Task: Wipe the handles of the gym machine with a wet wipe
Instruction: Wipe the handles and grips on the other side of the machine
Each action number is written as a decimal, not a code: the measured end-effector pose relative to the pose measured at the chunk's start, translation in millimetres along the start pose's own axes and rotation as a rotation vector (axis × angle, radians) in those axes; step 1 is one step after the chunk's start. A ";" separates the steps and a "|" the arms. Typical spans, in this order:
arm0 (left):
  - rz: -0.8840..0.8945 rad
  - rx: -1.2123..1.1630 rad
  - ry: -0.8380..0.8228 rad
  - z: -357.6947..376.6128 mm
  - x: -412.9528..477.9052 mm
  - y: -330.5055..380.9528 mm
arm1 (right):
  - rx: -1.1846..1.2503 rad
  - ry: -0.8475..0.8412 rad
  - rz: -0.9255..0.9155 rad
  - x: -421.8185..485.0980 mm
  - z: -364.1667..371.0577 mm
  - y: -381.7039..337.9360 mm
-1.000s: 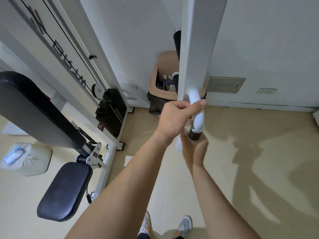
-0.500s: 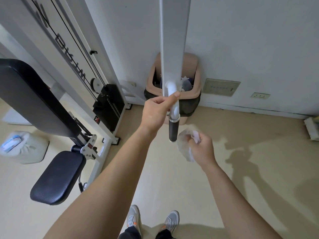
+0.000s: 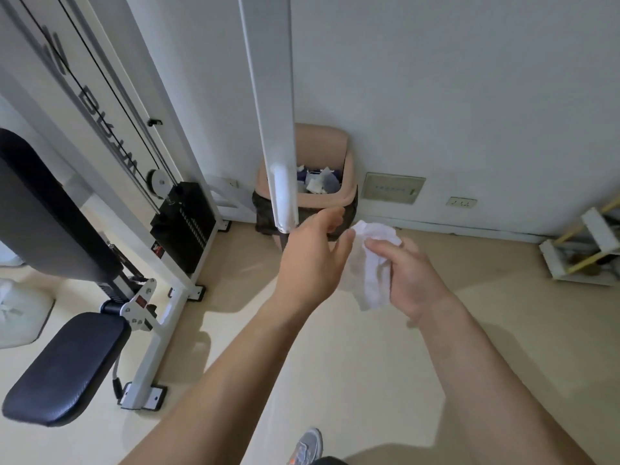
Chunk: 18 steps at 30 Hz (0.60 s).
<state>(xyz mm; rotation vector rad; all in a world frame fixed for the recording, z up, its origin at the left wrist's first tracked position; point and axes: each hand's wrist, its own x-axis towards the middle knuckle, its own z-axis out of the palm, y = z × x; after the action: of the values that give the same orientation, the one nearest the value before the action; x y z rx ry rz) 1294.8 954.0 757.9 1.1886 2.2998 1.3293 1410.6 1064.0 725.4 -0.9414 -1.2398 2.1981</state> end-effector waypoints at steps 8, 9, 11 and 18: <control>-0.319 -0.446 -0.009 28.8 -20.5 18.1 | -0.141 -0.053 -0.078 -26.5 -34.6 -21.7; -0.339 -0.460 0.006 31.2 -19.0 22.8 | -0.132 -0.039 -0.043 -24.0 -40.0 -22.9; -0.382 -0.476 0.029 36.8 -10.0 34.0 | -0.079 -0.048 0.043 -12.2 -53.6 -26.5; -0.451 -0.277 0.022 84.7 57.3 73.6 | -0.169 -0.300 0.152 69.9 -108.3 -71.2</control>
<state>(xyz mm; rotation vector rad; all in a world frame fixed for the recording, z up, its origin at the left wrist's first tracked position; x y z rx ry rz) 1343.6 1067.9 780.4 0.5315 2.1329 1.4196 1447.5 1206.6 723.5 -0.8119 -1.5568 2.4523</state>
